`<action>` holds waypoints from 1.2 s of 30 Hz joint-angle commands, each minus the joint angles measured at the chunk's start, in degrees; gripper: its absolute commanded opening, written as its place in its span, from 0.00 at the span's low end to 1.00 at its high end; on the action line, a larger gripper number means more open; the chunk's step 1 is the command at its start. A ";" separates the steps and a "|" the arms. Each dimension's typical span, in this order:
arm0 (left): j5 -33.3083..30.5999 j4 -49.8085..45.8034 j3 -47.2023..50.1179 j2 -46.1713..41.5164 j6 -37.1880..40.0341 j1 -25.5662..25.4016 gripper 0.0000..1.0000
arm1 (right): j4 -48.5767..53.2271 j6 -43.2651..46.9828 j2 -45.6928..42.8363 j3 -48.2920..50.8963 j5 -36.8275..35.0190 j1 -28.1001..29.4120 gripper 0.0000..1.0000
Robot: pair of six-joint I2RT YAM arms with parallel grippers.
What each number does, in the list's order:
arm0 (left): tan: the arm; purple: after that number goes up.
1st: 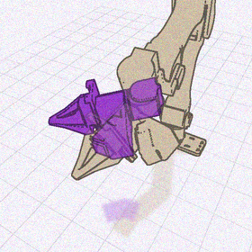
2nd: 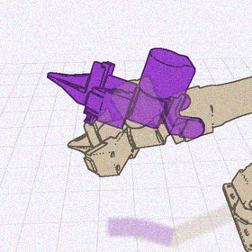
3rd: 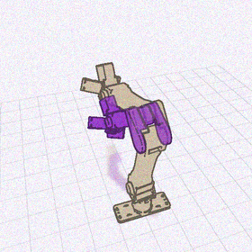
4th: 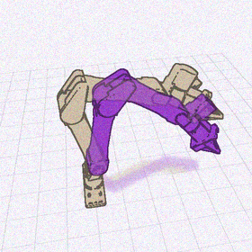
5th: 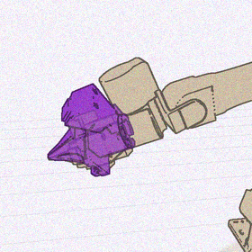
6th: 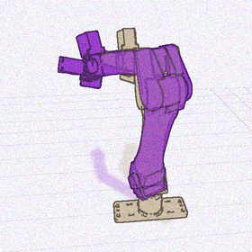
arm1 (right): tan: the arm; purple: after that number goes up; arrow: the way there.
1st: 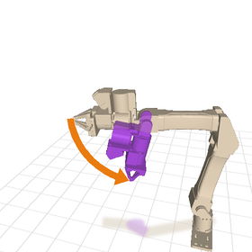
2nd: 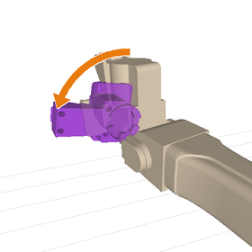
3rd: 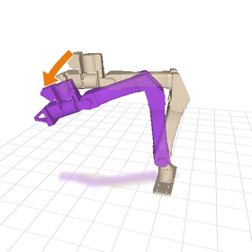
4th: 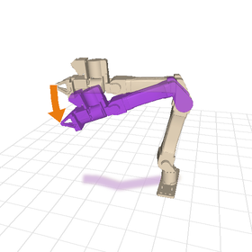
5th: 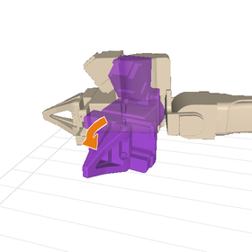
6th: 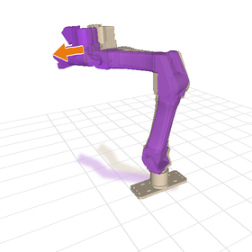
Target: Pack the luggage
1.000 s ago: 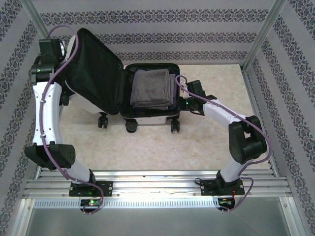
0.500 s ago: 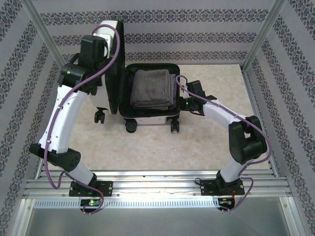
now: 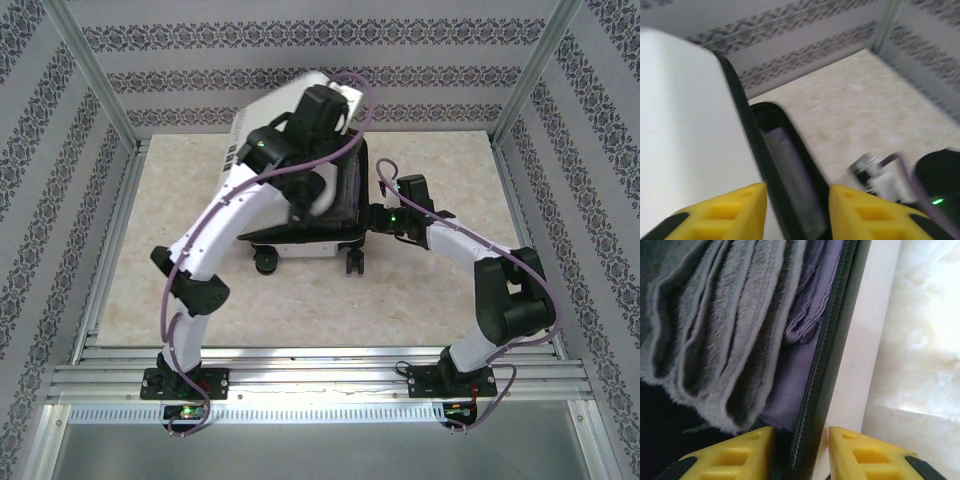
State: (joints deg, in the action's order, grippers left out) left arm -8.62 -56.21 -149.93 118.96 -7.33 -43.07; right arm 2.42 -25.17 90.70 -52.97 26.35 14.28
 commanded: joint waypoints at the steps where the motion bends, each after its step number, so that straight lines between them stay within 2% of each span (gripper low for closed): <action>1: 1.52 -0.79 -6.77 -0.32 1.58 -1.81 0.47 | -1.64 -1.30 -3.78 3.38 6.15 -2.44 0.39; 5: -0.71 0.48 -4.59 -3.05 1.98 -2.02 0.54 | -2.71 -2.43 -7.36 5.91 6.47 -6.06 0.48; 10: -10.02 -1.04 2.65 -7.60 2.83 -1.26 0.57 | -2.50 -2.88 -9.96 6.82 6.26 -8.76 0.60; 15: -13.26 3.14 19.13 -17.00 0.17 3.58 0.59 | -2.85 -3.52 -10.00 5.60 6.94 -9.54 0.65; 19: -10.99 8.84 34.73 -26.04 -3.74 10.29 0.63 | -4.95 -5.37 -8.81 4.48 9.05 -9.72 0.68; 23: -5.51 13.18 49.28 -33.83 -9.11 20.63 0.64 | -8.16 -8.03 -7.04 2.81 12.65 -9.80 0.71; 27: -2.24 14.96 59.40 -36.53 -12.44 28.55 0.64 | -10.08 -9.90 -5.74 0.98 14.37 -9.78 0.75; 30: 0.19 16.99 64.62 -36.73 -13.78 31.89 0.63 | -10.53 -10.55 -5.19 -0.49 14.83 -9.80 0.78; 36: -0.74 19.15 70.06 -33.81 -14.74 34.52 0.63 | -10.74 -11.13 -4.14 -3.81 15.82 -9.33 0.81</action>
State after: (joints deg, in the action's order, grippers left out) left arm -10.31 -40.80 -80.97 83.99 -20.03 -9.54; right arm -6.37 -35.55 85.58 -54.17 40.12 4.99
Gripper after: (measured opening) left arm 0.628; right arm 0.810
